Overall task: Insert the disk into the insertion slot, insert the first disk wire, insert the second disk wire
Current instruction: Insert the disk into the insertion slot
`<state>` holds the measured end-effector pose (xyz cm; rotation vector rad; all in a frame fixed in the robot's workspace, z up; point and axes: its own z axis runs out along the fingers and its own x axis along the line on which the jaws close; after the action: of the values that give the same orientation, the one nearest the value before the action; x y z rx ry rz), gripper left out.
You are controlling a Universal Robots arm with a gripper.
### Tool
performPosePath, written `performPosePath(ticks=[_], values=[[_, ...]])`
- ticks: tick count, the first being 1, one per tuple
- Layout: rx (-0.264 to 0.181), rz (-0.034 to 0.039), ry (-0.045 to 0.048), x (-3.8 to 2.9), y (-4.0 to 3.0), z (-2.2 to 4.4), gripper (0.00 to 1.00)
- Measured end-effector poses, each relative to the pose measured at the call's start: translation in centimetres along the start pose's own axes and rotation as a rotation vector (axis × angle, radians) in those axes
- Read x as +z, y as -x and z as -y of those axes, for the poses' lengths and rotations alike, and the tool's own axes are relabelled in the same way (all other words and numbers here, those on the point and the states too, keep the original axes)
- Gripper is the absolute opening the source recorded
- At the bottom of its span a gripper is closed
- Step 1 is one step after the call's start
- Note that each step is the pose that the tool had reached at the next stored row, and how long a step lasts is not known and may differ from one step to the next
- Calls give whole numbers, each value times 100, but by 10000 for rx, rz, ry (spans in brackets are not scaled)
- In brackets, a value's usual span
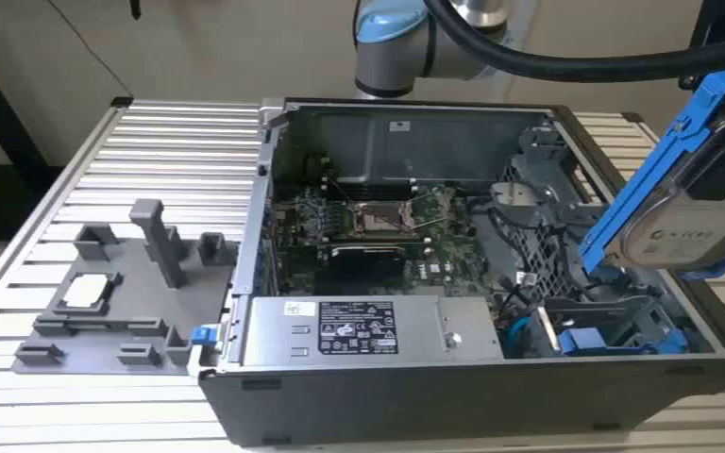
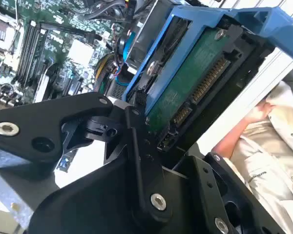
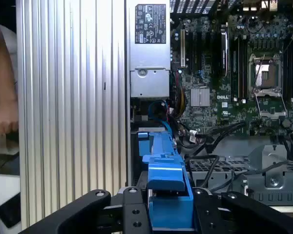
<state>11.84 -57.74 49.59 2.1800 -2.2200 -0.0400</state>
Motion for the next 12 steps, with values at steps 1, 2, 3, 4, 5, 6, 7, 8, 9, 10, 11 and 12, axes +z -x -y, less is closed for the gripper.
performPosePath(ticks=[1, 2, 3, 4, 5, 6, 7, 8, 9, 10, 11, 12], values=[[0, 1, 0, 0, 0, 0, 33], [0, 1, 0, 0, 0, 0, 33], [0, 0, 0, 0, 0, 0, 33], [0, 1, 0, 1, 0, 0, 33], [0, 1, 0, 0, 0, 0, 33], [0, 0, 0, 0, 0, 0, 33], [0, 1, 0, 0, 0, 0, 33], [0, 1, 0, 0, 0, 0, 33], [0, 0, 0, 0, 0, 0, 33], [0, -12, 0, -1, 1, 0, 33], [0, -14, 0, -1, 1, 0, 33], [0, -15, 0, 1, 0, 3, 33]])
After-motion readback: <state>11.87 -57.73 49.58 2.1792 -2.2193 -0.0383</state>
